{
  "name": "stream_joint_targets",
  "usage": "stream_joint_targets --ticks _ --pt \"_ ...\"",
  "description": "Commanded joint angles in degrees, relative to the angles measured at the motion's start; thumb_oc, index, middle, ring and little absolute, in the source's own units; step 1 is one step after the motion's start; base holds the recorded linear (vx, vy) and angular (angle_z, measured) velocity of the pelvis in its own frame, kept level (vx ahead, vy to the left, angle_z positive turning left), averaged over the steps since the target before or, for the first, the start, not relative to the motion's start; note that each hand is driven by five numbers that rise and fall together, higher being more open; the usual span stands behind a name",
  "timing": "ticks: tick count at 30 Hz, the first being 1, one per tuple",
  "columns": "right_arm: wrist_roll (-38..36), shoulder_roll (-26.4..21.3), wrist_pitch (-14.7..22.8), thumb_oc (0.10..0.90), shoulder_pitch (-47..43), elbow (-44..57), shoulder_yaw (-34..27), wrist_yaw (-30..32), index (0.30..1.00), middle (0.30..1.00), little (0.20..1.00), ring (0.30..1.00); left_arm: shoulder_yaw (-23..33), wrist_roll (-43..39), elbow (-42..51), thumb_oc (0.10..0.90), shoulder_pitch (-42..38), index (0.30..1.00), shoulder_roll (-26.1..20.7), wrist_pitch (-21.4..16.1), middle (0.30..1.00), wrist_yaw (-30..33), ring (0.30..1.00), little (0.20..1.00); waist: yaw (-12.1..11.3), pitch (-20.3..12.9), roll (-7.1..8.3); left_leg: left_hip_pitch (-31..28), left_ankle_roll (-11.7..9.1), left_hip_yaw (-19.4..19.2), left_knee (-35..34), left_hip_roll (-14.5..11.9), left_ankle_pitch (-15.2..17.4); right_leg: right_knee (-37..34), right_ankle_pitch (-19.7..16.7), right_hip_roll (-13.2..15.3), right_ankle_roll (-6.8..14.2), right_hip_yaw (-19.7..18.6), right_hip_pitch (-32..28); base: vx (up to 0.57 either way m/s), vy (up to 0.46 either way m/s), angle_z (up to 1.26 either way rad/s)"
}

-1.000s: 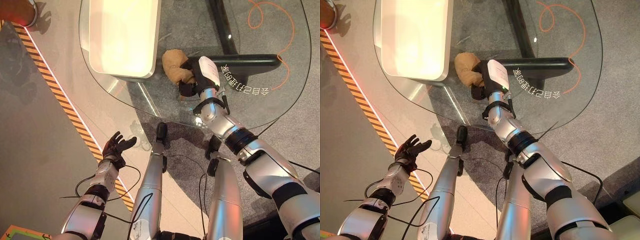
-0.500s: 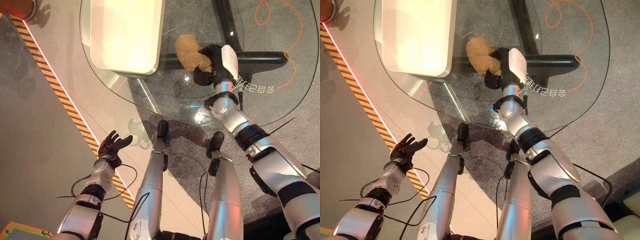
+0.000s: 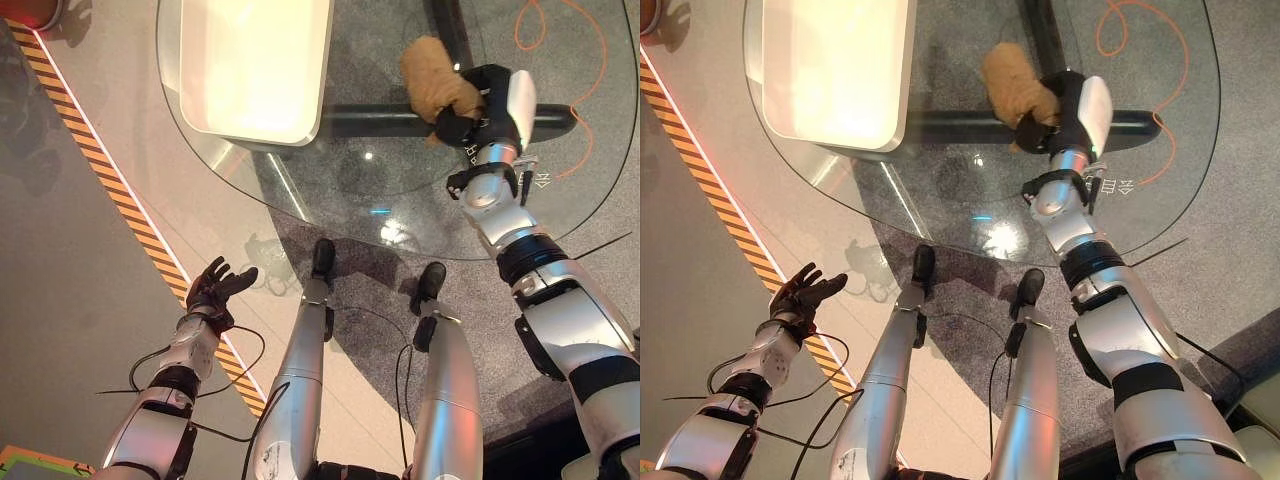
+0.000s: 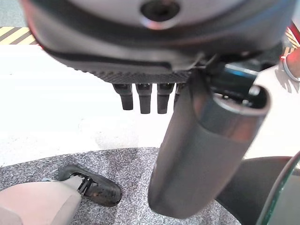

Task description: Wipe the table with a cloth and put it in the basket.

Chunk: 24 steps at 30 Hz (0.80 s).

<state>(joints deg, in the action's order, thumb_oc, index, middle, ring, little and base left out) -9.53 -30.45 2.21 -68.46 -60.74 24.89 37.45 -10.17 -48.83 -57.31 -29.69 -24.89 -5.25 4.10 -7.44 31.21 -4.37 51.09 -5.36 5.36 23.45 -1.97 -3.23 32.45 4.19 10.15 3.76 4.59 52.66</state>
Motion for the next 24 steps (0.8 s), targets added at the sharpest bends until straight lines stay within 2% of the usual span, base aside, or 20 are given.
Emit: stream_joint_targets --ticks 1,24 --pt "-3.2 -14.88 -3.95 0.1 2.28 -9.04 -3.92 8.31 0.3 0.3 0.2 0.3 2.75 -2.31 -3.59 0.8 0.82 0.9 -3.85 -0.63 0.9 -0.1 0.9 0.9 2.13 -1.42 -2.07 -1.51 5.76 -4.21 1.19 3.66 3.57 -2.37 -1.13 -5.01 -2.69 4.03 -0.65 0.0 0.0 0.0" --pt "-7.42 -16.29 -4.48 0.1 4.19 -12.88 -7.04 10.91 0.3 0.3 0.2 0.3 3.68 -2.6 -7.61 0.8 -2.4 0.9 -6.92 0.5 0.9 -1.54 0.9 0.9 3.06 -1.42 -0.57 -0.85 5.31 -3.78 1.41 3.08 4.19 -2.66 -0.76 -6.11 -2.5 3.26 -0.45 0.0 -0.002 0.0"
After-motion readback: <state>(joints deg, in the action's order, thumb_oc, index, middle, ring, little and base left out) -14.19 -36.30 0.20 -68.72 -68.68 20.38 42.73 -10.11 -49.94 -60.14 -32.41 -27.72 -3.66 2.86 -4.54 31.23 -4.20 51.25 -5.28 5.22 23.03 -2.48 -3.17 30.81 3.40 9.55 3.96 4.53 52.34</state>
